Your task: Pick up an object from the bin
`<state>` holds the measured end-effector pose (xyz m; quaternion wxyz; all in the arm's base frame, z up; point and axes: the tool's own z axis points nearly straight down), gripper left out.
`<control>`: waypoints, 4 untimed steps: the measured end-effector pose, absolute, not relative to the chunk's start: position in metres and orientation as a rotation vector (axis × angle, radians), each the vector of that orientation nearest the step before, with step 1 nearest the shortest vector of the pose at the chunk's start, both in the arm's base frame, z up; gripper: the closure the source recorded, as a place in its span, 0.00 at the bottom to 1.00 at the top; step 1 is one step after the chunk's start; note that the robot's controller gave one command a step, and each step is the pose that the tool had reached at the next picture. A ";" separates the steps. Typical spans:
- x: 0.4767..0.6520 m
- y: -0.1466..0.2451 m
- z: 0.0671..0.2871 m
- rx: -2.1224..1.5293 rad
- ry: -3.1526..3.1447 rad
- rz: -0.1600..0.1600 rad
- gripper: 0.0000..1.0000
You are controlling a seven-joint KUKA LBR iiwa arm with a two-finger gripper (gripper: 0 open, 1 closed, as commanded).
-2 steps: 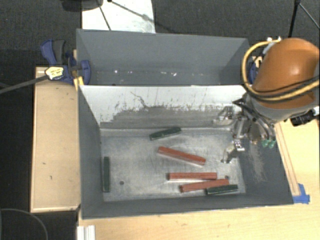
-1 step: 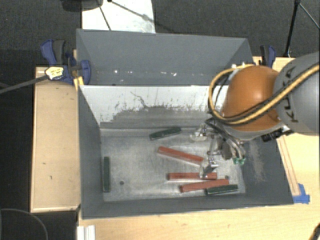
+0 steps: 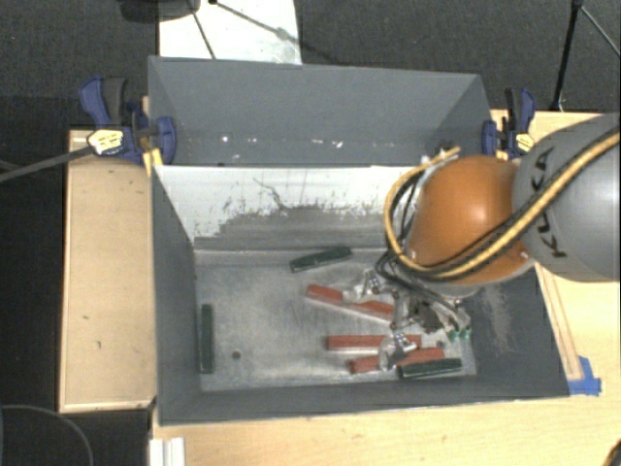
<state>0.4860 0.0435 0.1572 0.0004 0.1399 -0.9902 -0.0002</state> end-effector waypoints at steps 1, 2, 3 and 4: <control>0.478 0.021 0.098 0.343 -3.121 -0.001 0.00; 0.483 0.020 0.073 0.640 -3.101 0.002 0.00; 0.482 0.020 0.074 0.320 -3.138 -0.002 1.00; 0.482 0.020 0.074 0.321 -3.138 -0.002 1.00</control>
Offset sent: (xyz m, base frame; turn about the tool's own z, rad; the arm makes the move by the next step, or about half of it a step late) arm -0.0099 -0.0245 -0.0872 -0.1275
